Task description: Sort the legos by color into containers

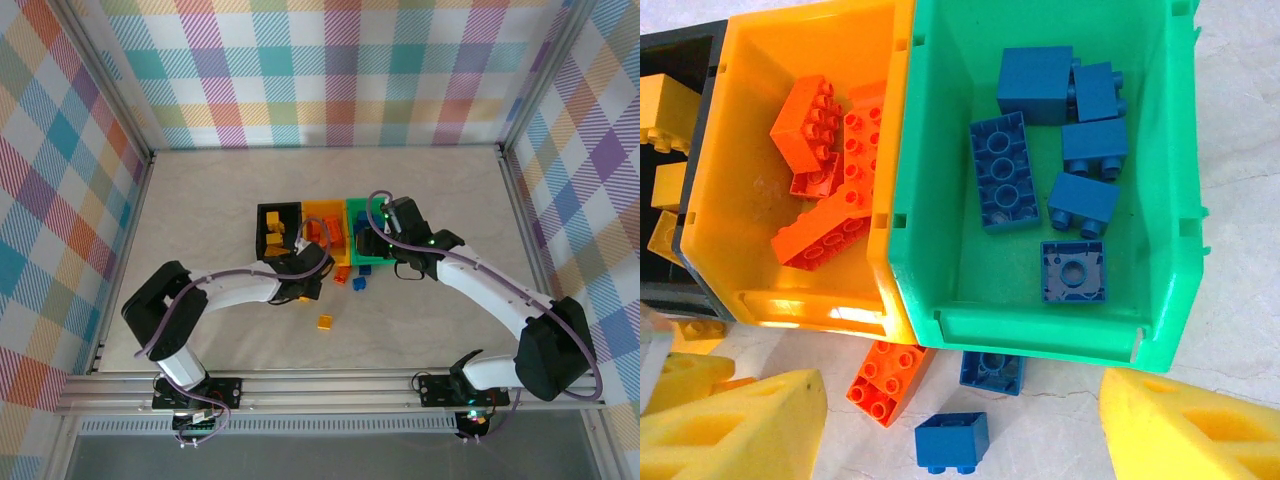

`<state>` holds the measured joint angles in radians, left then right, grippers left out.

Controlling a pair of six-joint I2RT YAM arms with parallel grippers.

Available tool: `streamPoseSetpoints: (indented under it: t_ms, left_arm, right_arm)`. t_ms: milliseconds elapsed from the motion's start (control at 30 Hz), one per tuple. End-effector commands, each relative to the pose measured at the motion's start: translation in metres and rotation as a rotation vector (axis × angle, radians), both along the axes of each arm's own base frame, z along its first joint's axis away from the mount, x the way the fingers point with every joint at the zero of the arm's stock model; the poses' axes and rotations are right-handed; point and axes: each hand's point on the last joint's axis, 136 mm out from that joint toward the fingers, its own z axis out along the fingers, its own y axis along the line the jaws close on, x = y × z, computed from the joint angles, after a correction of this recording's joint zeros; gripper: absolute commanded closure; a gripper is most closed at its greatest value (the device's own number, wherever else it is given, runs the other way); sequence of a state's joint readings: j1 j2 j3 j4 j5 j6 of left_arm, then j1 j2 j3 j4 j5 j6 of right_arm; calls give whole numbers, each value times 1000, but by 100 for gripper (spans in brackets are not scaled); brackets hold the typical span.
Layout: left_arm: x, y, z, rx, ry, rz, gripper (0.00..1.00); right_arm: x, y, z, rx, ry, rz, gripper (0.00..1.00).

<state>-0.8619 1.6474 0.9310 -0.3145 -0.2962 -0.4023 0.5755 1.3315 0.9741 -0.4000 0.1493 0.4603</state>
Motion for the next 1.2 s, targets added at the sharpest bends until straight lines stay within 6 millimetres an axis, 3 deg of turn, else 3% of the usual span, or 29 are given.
streamPoseSetpoints:
  t_ms: [0,100,300,433,500,633,833,967,1100,1167]
  left_arm:
    - [-5,1,30,-68,-40,15,53]
    - [-8,1,32,-63,-12,11,43]
    - [-18,6,4,-11,71,21,37]
    - [-21,4,-13,-20,94,28,24]
    - [-21,2,-22,-16,105,28,25]
    - [-21,1,-26,-19,107,26,43]
    - [-20,4,-6,-42,73,35,63]
    - [-17,13,36,-87,5,68,66]
    - [12,38,82,-146,-49,168,65]
    - [31,48,95,-160,-61,206,63]
  right_arm:
    - [0,-4,5,11,-18,-19,27]
    - [0,-5,4,13,-18,-21,27]
    - [-1,-7,1,7,-13,-23,27]
    - [-2,-8,-1,3,-10,-23,27]
    - [-2,-8,-2,6,-9,-24,27]
    - [-2,-9,0,5,-10,-23,27]
    - [-2,-8,2,11,-11,-21,27]
    - [-3,-6,3,22,-8,-10,27]
    - [-8,-2,-1,40,10,12,28]
    - [-12,2,-6,55,27,31,28]
